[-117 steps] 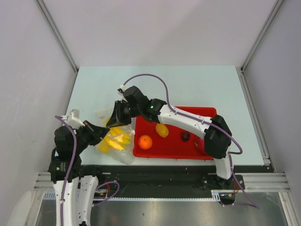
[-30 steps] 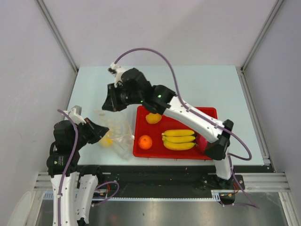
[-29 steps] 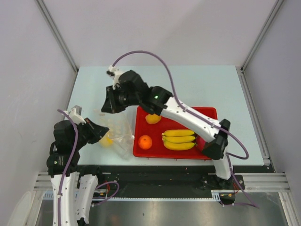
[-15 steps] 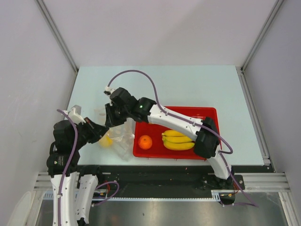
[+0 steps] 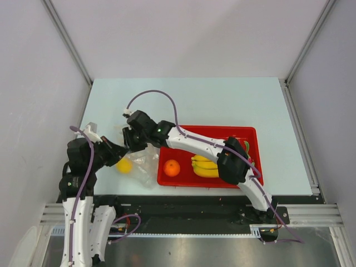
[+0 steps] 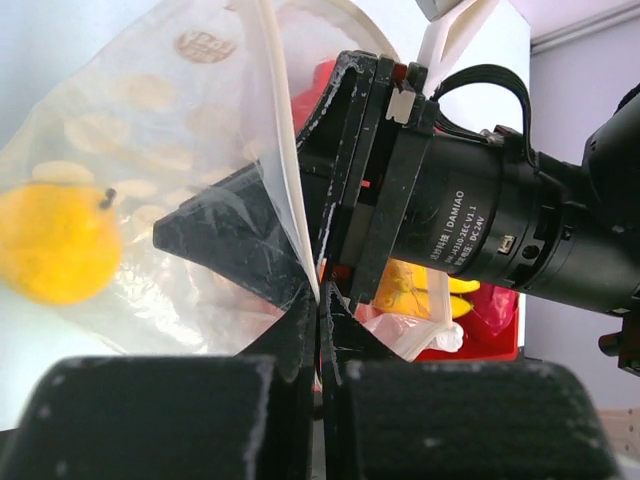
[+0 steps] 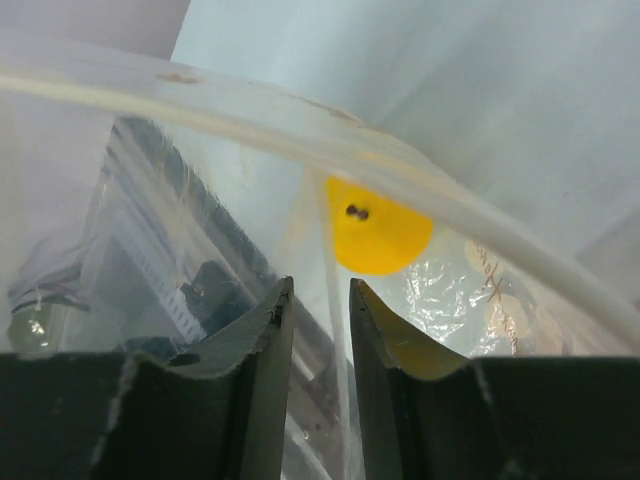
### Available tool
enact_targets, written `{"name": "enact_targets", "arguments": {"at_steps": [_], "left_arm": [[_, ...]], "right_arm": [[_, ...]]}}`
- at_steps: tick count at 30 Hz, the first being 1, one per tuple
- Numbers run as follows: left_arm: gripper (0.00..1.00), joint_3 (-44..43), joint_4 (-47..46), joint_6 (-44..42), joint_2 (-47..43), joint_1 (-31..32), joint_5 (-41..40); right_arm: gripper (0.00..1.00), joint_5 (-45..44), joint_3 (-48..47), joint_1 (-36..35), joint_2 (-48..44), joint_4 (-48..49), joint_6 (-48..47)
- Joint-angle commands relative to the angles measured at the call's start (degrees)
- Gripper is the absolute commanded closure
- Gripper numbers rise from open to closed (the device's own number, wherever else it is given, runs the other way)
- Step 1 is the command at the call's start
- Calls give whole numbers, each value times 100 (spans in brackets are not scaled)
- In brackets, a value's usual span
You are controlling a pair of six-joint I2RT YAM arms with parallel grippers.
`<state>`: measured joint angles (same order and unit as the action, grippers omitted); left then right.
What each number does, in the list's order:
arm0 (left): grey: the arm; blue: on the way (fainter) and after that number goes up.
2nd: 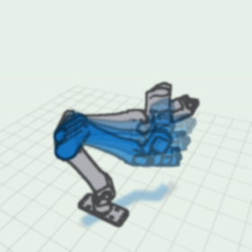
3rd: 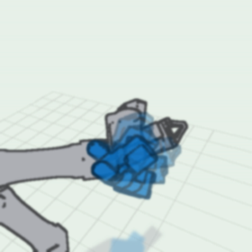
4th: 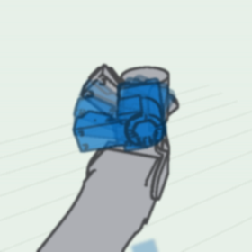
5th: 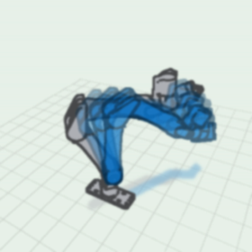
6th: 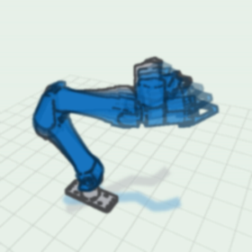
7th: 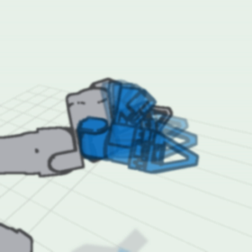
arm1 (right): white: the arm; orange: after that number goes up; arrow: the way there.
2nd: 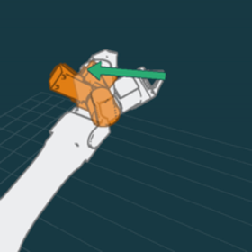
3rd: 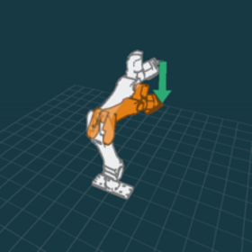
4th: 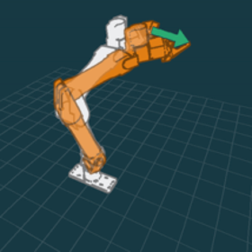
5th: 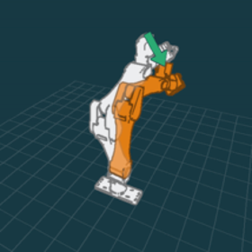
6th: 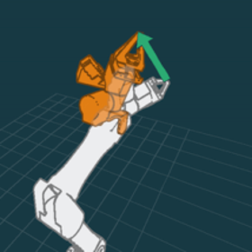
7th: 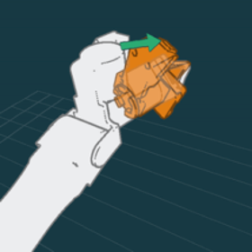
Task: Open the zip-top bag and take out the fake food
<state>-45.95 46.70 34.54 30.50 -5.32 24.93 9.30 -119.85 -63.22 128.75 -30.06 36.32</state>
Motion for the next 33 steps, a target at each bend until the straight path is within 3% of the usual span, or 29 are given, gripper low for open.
{"name": "enact_targets", "arguments": {"at_steps": [1, 18, 24, 33], "left_arm": [[100, 34, -442, 202, -18, 14, 478], [100, 289, -416, 272, -97, 31, 645], [100, 315, -425, 290, -132, 31, 636], [100, 350, -363, 255, -202, 31, 487]], "right_arm": [[64, -244, -38, 29, 308, 528, 244], [53, 221, 146, 47, 854, 1072, 288], [64, 450, 261, -6, 836, 1284, 394], [94, 433, 515, -6, 398, 1161, 324]]}}
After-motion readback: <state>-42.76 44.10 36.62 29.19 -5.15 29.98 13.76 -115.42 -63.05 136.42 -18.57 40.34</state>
